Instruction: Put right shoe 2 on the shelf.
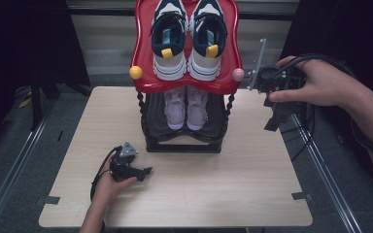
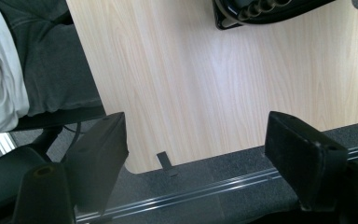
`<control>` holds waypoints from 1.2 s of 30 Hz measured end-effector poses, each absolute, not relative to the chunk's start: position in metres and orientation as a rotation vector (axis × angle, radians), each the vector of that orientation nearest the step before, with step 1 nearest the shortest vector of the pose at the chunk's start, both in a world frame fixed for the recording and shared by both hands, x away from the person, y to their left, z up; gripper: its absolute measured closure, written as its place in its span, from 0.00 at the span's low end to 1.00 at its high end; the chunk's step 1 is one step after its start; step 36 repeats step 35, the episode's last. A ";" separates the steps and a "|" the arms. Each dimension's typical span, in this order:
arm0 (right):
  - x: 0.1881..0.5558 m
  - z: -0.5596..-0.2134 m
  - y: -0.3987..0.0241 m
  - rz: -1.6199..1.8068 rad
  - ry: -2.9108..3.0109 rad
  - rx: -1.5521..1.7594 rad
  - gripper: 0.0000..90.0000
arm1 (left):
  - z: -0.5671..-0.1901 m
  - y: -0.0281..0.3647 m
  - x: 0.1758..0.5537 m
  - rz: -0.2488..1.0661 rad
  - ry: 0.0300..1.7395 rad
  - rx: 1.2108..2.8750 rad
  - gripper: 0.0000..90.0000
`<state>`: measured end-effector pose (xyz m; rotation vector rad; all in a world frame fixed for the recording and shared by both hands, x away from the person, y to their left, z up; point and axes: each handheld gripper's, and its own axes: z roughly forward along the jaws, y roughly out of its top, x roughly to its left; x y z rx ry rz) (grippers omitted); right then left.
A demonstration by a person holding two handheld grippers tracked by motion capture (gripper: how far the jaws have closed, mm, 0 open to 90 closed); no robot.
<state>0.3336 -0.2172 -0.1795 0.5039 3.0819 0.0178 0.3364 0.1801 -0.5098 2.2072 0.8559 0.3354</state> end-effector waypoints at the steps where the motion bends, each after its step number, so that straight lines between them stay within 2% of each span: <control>1: 0.334 -0.180 -0.217 0.018 3.082 0.504 0.23 | -0.510 0.180 0.336 0.335 0.856 2.207 0.11; 14: 0.329 -0.222 -0.224 0.020 3.091 0.488 0.21 | -0.510 0.180 0.337 0.339 0.857 2.202 0.11; 24: 0.329 -0.275 -0.225 0.067 3.119 0.491 0.19 | -0.510 0.180 0.337 0.339 0.857 2.202 0.11; 28: 0.328 -0.307 -0.230 0.056 3.135 0.549 0.19 | -0.510 0.180 0.336 0.342 0.858 2.198 0.11; 36: 0.328 -0.333 -0.238 0.142 3.121 0.526 0.18 | -0.510 0.180 0.336 0.343 0.857 2.198 0.11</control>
